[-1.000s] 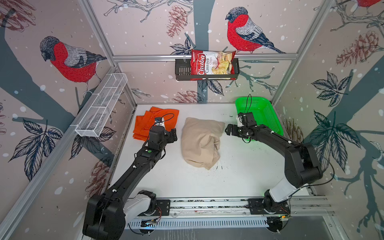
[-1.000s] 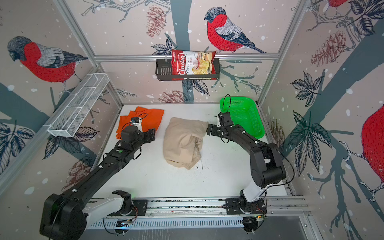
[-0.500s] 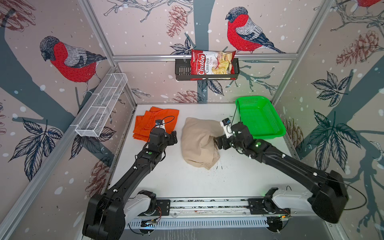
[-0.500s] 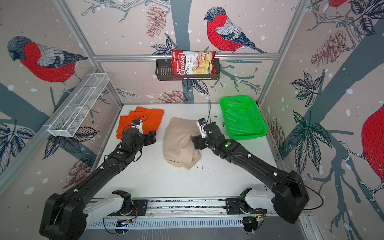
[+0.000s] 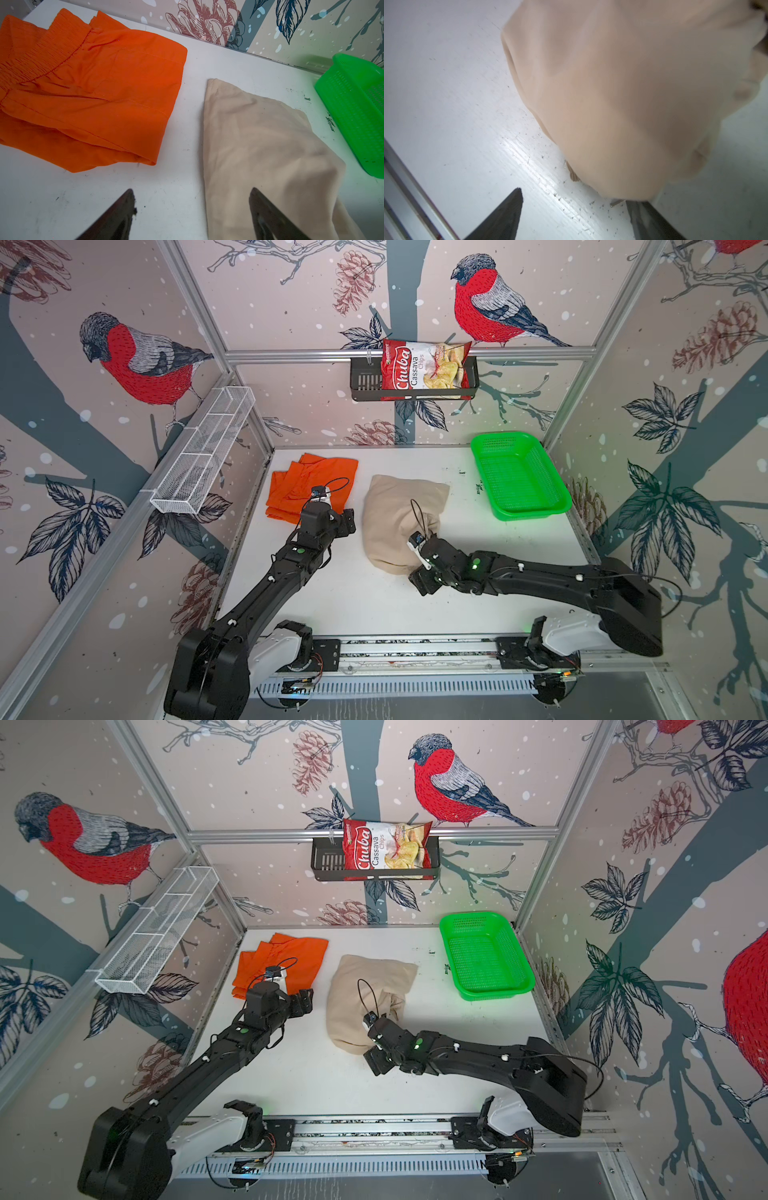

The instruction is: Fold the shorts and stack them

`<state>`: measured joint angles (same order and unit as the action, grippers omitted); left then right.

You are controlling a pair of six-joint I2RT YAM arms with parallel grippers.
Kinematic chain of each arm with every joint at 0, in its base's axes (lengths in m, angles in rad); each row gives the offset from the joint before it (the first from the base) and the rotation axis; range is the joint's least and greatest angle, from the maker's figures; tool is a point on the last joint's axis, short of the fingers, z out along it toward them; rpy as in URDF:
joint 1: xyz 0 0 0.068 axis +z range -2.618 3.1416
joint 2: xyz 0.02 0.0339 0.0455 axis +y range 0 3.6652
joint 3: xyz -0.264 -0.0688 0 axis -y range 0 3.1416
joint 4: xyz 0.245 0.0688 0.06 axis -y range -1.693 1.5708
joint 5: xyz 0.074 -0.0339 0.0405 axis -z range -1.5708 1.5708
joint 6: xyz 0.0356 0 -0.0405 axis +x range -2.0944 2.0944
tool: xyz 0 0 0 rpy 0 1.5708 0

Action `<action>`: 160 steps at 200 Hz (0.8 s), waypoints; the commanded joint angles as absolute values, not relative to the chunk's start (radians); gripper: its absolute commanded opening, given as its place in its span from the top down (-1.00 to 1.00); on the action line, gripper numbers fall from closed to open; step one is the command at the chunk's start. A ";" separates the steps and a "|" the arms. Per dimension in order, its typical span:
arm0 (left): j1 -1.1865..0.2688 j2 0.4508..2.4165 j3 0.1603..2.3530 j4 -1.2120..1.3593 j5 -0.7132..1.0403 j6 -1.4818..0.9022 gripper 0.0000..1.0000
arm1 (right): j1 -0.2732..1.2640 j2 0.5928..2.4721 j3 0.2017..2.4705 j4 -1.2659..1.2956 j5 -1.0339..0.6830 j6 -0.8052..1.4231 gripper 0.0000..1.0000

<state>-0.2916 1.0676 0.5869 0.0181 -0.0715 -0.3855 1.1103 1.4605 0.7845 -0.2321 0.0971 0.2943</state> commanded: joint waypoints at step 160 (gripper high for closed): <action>-0.290 1.017 0.582 0.104 -0.015 -0.305 -0.68 | 1.023 1.548 0.966 -0.185 0.038 0.239 0.83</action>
